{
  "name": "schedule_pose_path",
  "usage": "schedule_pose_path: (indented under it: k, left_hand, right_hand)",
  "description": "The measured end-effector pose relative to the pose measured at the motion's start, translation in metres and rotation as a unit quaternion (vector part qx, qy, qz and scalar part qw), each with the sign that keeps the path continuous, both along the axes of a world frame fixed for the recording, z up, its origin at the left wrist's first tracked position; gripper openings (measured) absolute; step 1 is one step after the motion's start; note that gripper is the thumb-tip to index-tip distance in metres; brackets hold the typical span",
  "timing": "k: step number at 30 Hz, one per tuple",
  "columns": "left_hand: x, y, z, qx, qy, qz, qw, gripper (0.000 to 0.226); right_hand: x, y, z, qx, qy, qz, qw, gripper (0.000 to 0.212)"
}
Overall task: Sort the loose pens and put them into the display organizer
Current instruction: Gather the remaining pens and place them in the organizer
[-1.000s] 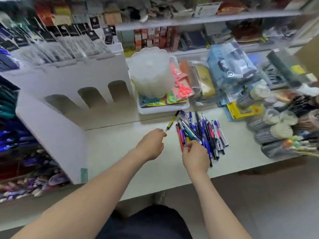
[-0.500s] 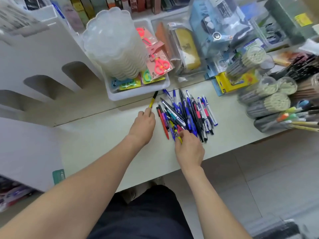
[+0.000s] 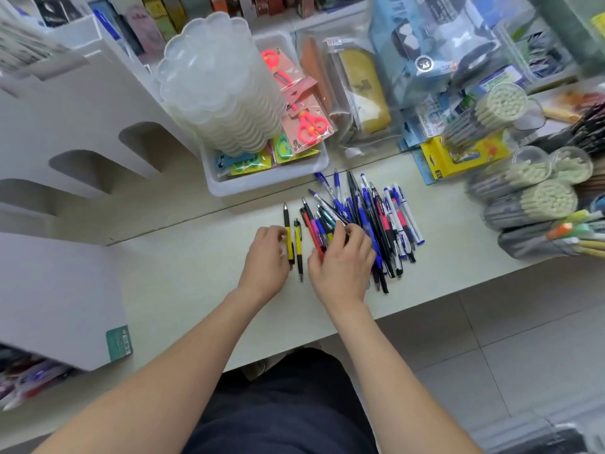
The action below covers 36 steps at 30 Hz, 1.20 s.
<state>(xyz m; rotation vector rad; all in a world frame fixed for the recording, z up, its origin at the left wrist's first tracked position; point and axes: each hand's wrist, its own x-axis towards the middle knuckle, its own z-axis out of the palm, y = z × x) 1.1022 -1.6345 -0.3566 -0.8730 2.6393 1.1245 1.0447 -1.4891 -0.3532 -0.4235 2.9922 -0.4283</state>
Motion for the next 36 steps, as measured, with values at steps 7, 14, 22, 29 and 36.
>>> schedule_pose_path:
  k: [7, 14, 22, 29, 36]
  left_hand:
    - [-0.009, -0.023, -0.005, 0.059, -0.069, -0.013, 0.996, 0.061]
    - [-0.005, -0.031, 0.004, 0.109, -0.095, 0.048, 0.988, 0.060]
    - [-0.002, -0.038, 0.008, 0.213, -0.111, 0.142, 0.960, 0.047]
    - [-0.011, -0.035, 0.010, 0.241, -0.114, 0.176, 0.948, 0.035]
    - [-0.023, -0.026, 0.017, 0.201, -0.101, 0.185, 0.957, 0.028]
  right_hand:
    - [0.005, -0.040, -0.005, 0.103, -0.058, 0.014, 0.993, 0.113]
    - [0.001, -0.064, -0.015, 0.150, -0.039, 0.019, 0.988, 0.060]
    - [0.006, -0.059, -0.018, 0.120, -0.013, 0.117, 0.986, 0.067]
    - [0.020, -0.039, -0.007, 0.015, -0.068, 0.060, 0.996, 0.091]
    - [0.023, -0.038, -0.017, 0.012, -0.088, 0.062, 0.994, 0.070]
